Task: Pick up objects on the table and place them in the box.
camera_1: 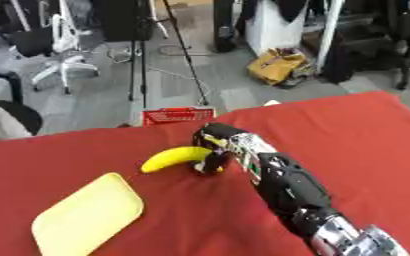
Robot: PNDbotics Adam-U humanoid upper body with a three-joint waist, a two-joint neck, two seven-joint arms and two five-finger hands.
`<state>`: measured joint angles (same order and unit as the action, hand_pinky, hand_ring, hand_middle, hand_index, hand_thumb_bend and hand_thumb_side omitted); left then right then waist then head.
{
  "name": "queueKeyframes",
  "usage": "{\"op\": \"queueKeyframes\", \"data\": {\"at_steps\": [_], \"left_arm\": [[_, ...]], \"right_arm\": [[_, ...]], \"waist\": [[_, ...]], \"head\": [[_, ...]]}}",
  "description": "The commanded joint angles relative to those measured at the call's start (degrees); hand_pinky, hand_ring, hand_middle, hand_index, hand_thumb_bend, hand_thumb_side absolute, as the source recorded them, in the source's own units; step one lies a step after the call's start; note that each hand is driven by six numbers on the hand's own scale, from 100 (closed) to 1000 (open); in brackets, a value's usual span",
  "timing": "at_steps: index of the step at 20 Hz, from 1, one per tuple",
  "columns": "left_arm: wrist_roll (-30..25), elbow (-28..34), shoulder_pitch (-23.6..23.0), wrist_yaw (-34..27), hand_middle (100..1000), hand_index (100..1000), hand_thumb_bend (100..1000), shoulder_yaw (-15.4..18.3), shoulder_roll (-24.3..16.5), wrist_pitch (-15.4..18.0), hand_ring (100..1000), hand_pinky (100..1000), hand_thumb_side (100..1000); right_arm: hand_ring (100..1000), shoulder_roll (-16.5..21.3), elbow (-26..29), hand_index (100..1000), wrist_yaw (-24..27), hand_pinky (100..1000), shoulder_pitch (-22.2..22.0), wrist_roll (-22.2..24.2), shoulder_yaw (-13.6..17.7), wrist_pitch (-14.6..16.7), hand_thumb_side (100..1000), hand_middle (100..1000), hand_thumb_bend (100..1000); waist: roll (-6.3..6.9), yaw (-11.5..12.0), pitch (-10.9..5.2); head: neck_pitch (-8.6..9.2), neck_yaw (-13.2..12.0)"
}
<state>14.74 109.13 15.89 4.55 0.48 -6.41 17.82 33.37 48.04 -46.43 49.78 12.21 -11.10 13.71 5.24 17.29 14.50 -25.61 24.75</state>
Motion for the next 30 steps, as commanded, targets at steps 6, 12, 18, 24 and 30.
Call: {"op": "queueKeyframes", "data": {"at_steps": [6,12,18,24,30], "left_arm": [[-0.34,0.70,0.58,0.50,808,852,1000,-0.02,-0.42,0.18,745,648,524],[-0.42,0.78,0.57,0.63,810,851,1000,-0.07,-0.33,0.20,745,648,525],[-0.41,0.83,0.61,0.63,811,851,1000,-0.15,-0.22,0.22,745,648,525],[-0.54,0.88,0.67,0.53,810,851,1000,-0.29,0.00,0.27,745,648,525],[-0.61,0.93,0.74,0.50,810,851,1000,-0.36,0.14,0.34,745,648,525]], "right_arm": [[284,1.67,12.32,578,8.37,332,0.10,3.50,-2.97,-1.00,341,429,373],[283,0.83,15.75,576,9.67,330,0.05,5.56,-4.55,-2.56,340,427,372],[281,-1.02,15.98,574,10.69,329,0.36,6.87,-5.81,-3.34,332,424,380],[278,-3.97,15.58,569,10.61,325,1.71,7.54,-7.15,-4.92,334,419,395],[283,-6.03,16.10,570,9.20,327,2.30,8.32,-8.80,-5.41,346,422,395]], "waist": [[-0.04,-0.60,-1.66],[-0.23,-0.49,-1.99],[-0.43,-0.17,-2.00],[-0.53,0.34,-2.12],[-0.86,0.71,-2.17]], "head": [[0.48,0.01],[0.66,0.22],[0.74,0.37],[0.70,0.84],[0.83,0.89]]}}
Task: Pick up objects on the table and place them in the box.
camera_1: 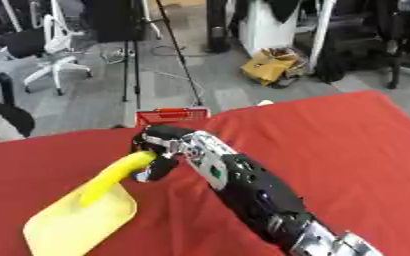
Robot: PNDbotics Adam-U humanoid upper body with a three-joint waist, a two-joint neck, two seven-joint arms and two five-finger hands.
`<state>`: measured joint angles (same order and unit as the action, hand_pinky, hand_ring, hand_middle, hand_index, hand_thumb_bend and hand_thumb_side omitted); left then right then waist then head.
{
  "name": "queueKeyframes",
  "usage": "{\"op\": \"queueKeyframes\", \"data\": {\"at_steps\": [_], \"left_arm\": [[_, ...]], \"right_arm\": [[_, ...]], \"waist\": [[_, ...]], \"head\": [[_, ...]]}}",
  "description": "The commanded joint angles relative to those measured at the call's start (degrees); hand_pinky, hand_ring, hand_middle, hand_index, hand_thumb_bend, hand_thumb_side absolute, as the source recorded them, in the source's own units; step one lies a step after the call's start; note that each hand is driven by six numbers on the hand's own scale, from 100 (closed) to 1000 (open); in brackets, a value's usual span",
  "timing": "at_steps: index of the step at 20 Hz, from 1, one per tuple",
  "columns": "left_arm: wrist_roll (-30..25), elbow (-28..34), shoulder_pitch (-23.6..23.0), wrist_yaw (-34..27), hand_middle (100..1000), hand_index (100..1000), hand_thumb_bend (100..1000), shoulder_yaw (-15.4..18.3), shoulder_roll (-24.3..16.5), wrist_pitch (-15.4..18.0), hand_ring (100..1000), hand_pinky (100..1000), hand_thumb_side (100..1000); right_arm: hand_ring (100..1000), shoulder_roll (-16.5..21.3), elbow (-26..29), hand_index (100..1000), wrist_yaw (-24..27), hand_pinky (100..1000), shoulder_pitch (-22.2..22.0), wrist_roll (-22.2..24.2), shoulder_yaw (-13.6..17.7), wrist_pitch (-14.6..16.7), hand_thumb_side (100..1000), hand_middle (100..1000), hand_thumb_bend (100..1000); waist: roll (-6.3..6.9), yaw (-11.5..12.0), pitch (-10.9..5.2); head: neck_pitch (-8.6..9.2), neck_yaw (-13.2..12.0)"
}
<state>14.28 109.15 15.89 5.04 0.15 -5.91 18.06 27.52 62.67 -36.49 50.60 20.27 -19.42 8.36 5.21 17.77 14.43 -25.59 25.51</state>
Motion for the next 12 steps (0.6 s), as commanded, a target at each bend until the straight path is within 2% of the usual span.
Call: {"op": "queueKeyframes", "data": {"at_steps": [1,6,12], "left_arm": [[-0.15,0.91,0.74,0.02,810,851,1000,-0.03,-0.34,0.11,745,647,525],[-0.21,1.00,0.85,0.01,810,851,1000,-0.13,-0.17,0.19,746,646,525],[-0.25,1.04,0.94,-0.04,810,851,1000,-0.20,-0.04,0.21,746,645,525]], "right_arm": [[286,-0.42,1.82,572,-1.08,328,1.45,0.36,-0.82,-0.01,350,425,392],[300,-2.59,4.09,578,-3.60,337,0.87,1.93,-3.54,1.55,362,433,387],[309,-4.64,3.68,587,-4.74,344,0.38,3.04,-4.73,2.52,364,443,397]], "waist": [[-0.87,0.26,-2.09],[-1.15,0.60,-2.05],[-1.22,0.92,-1.97]], "head": [[0.86,0.09],[0.91,0.21],[1.07,0.34]]}}
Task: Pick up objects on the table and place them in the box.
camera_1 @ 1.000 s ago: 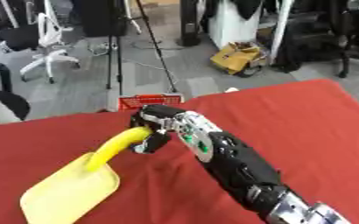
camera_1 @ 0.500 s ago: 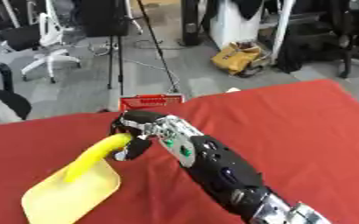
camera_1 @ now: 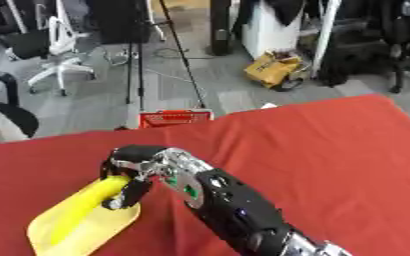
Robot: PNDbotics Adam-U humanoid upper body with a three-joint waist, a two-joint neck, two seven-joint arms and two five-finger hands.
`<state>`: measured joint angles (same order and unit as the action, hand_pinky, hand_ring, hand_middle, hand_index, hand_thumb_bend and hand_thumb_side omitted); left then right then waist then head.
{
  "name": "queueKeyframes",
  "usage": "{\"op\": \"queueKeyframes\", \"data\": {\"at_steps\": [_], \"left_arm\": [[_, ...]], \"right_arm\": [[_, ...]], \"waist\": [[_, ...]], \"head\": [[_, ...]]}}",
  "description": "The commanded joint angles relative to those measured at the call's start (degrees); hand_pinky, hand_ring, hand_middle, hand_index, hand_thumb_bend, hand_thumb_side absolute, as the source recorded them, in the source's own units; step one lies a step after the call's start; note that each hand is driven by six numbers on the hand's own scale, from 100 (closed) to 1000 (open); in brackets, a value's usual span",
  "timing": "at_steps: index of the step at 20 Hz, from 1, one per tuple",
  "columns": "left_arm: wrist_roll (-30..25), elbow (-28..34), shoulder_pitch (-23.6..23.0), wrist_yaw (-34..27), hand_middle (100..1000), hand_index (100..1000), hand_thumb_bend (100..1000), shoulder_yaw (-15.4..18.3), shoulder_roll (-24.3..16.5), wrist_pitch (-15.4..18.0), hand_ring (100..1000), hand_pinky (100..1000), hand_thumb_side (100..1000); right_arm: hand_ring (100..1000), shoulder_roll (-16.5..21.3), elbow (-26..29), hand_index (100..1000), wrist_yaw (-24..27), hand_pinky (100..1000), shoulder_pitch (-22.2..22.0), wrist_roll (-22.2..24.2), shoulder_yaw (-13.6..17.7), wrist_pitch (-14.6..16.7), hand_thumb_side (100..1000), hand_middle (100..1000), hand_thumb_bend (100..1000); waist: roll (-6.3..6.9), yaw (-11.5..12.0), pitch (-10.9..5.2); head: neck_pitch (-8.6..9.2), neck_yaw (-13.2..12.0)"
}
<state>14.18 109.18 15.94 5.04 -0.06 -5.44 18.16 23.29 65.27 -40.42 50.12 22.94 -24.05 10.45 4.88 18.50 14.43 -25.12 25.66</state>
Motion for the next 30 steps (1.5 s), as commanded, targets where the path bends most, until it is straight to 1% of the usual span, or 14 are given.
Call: {"op": "queueKeyframes", "data": {"at_steps": [1,2,3,4,5,6,10,17,20,22,25,26,27,30], "left_arm": [[-0.16,1.03,0.92,-0.04,810,851,1000,0.00,-0.48,0.12,746,645,525],[-0.17,1.04,0.93,-0.04,810,850,1000,-0.01,-0.46,0.12,746,645,526],[-0.18,1.04,0.92,-0.05,810,850,1000,-0.02,-0.46,0.13,746,645,526],[-0.17,1.03,0.90,-0.06,810,851,1000,-0.02,-0.46,0.12,746,645,526],[-0.16,1.03,0.89,-0.06,810,851,1000,0.00,-0.46,0.12,746,645,526],[-0.15,1.03,0.89,-0.06,810,851,1000,0.00,-0.46,0.13,746,645,526],[-0.14,1.04,0.89,-0.03,810,851,1000,0.00,-0.47,0.13,746,645,527],[-0.06,1.00,0.84,0.14,809,850,1000,0.01,-0.48,0.09,746,647,539],[0.26,1.03,0.70,0.49,809,850,1000,0.17,-0.58,0.05,745,647,554],[0.99,0.98,0.50,0.93,810,848,933,0.64,-0.97,-0.10,747,648,632],[2.22,0.63,0.25,1.30,810,848,930,0.98,-1.29,-0.36,747,648,636],[2.43,0.51,0.16,1.44,816,850,856,1.05,-1.42,-0.45,754,649,568],[2.83,-0.09,-0.08,1.93,816,850,871,1.65,-2.00,-0.97,755,649,721],[4.39,-1.60,-0.15,3.74,819,852,830,2.91,-3.08,-2.18,758,648,756]], "right_arm": [[309,-0.63,0.91,587,-1.00,344,0.82,0.46,-0.20,0.58,364,443,397],[399,-0.75,0.84,678,-1.24,423,0.79,0.46,-0.28,0.83,418,514,538],[428,-0.81,0.83,705,-1.56,457,0.73,0.37,-0.34,1.17,427,535,559],[565,-0.80,0.88,816,-1.96,600,0.70,0.28,-0.41,1.64,452,662,633],[565,-0.76,0.96,816,-2.47,600,0.66,0.19,-0.44,2.15,452,662,633],[660,-0.71,1.02,872,-2.96,695,0.63,0.08,-0.41,2.60,460,746,667],[740,-0.62,1.04,917,-4.40,784,0.47,-0.51,-0.21,3.86,481,810,713],[736,0.52,2.80,924,-3.15,813,0.14,-4.29,1.20,4.89,550,809,711],[721,2.61,6.91,918,0.66,817,-0.14,-7.08,2.61,3.88,612,794,694],[701,4.87,12.37,906,6.11,818,-0.74,-10.66,5.20,2.31,716,774,672],[699,7.89,19.62,905,14.12,818,-2.05,-14.28,7.38,-0.87,734,771,667],[720,9.21,20.77,906,15.01,839,-2.14,-14.93,8.09,-2.16,861,774,644],[725,11.15,23.95,907,17.48,843,-3.50,-17.58,10.37,-2.54,865,776,644],[744,15.99,31.81,916,26.22,863,-8.21,-21.76,13.88,-3.63,892,789,640]], "waist": [[-0.90,0.21,-1.96],[-0.89,0.24,-1.97],[-0.87,0.25,-1.98],[-0.86,0.25,-1.99],[-0.85,0.24,-2.00],[-0.84,0.23,-2.02],[-0.84,0.18,-2.04],[-0.93,-0.57,-2.38],[-1.09,-1.64,-2.87],[-1.26,-3.68,-3.33],[-1.30,-5.56,-3.58],[-1.34,-6.11,-3.69],[-1.43,-8.38,-4.06],[-1.64,-11.93,-4.60]], "head": [[0.64,0.22],[0.68,0.19],[0.71,0.16],[0.73,0.15],[0.74,0.14],[0.75,0.12],[0.82,0.05],[0.86,-0.38],[0.72,-0.94],[0.69,-2.13],[0.78,-3.56],[0.79,-3.70],[0.62,-5.40],[0.44,-7.71]]}}
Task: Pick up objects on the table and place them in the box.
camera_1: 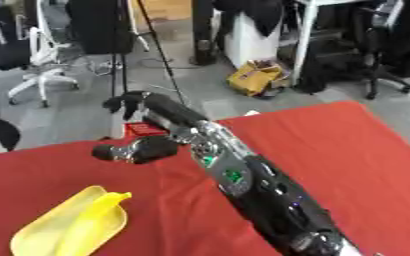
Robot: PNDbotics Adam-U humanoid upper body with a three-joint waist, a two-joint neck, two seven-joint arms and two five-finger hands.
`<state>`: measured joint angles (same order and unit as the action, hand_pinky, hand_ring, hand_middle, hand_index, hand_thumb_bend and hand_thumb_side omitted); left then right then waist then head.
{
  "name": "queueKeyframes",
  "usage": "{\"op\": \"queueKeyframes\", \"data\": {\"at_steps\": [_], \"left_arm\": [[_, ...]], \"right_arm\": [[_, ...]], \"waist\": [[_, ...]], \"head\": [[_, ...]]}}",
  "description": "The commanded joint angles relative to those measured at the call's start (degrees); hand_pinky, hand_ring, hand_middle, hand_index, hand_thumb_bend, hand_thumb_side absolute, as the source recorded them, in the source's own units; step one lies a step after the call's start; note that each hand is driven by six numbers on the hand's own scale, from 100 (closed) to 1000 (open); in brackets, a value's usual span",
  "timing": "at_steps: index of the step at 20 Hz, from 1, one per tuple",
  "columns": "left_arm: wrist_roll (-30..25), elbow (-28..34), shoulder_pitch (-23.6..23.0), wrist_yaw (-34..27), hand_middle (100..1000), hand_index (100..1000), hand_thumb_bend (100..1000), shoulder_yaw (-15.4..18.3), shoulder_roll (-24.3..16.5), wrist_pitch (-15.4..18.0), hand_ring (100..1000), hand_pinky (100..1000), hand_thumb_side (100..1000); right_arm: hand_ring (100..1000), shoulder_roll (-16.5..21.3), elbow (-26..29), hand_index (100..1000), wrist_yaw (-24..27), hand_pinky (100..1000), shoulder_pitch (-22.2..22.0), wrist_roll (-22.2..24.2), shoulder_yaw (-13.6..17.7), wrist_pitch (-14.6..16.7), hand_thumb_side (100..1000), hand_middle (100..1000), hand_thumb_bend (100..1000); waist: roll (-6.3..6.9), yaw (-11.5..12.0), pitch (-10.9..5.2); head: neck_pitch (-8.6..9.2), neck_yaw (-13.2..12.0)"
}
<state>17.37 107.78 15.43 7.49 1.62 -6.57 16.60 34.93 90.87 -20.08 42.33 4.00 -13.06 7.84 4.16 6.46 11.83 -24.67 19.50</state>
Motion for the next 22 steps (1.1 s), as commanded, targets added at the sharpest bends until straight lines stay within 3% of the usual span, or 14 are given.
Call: {"op": "queueKeyframes", "data": {"at_steps": [1,6,9,12,18,19,22], "left_arm": [[1.68,-1.36,0.28,2.34,832,856,822,2.15,-2.71,-1.61,769,648,806],[3.45,-5.46,1.21,5.91,846,867,810,5.01,-4.69,-4.92,783,654,872],[4.65,-5.93,1.35,6.66,853,871,781,6.23,-4.40,-5.56,793,658,922],[5.24,-6.30,1.18,6.98,859,875,760,6.62,-4.29,-5.97,800,664,944],[5.96,-6.96,0.52,5.96,850,869,729,6.55,-3.76,-6.31,789,656,952],[5.97,-7.15,0.29,5.55,835,859,707,6.45,-3.78,-6.46,769,644,925],[5.97,-7.99,-0.13,2.84,830,854,687,6.19,-4.10,-7.53,764,639,912]], "right_arm": [[778,6.26,8.21,939,9.27,905,-3.53,-3.91,4.11,-0.96,956,822,630],[771,11.00,16.11,961,22.94,902,-17.41,-8.70,9.84,0.37,1000,835,583],[754,9.65,19.87,961,26.47,871,-25.04,-10.78,12.96,1.65,1000,831,590],[736,7.48,22.48,950,27.48,842,-29.33,-11.34,14.79,2.31,969,825,598],[679,3.08,23.70,913,26.39,791,-32.77,-11.02,16.58,2.91,920,788,566],[630,2.50,23.71,892,26.64,759,-32.91,-11.16,16.56,2.96,889,745,531],[617,1.72,23.72,891,26.73,750,-33.42,-10.73,15.52,2.60,882,737,540]], "waist": [[-0.92,-2.13,-2.01],[-0.49,-7.34,-1.24],[0.05,-9.13,-0.20],[0.74,-10.01,0.30],[2.28,-11.04,0.54],[2.41,-11.08,0.64],[2.84,-11.49,0.65]], "head": [[0.01,-2.84],[0.73,-5.26],[1.47,-5.65],[1.60,-5.76],[1.17,-4.63],[1.14,-4.34],[0.67,-3.92]]}}
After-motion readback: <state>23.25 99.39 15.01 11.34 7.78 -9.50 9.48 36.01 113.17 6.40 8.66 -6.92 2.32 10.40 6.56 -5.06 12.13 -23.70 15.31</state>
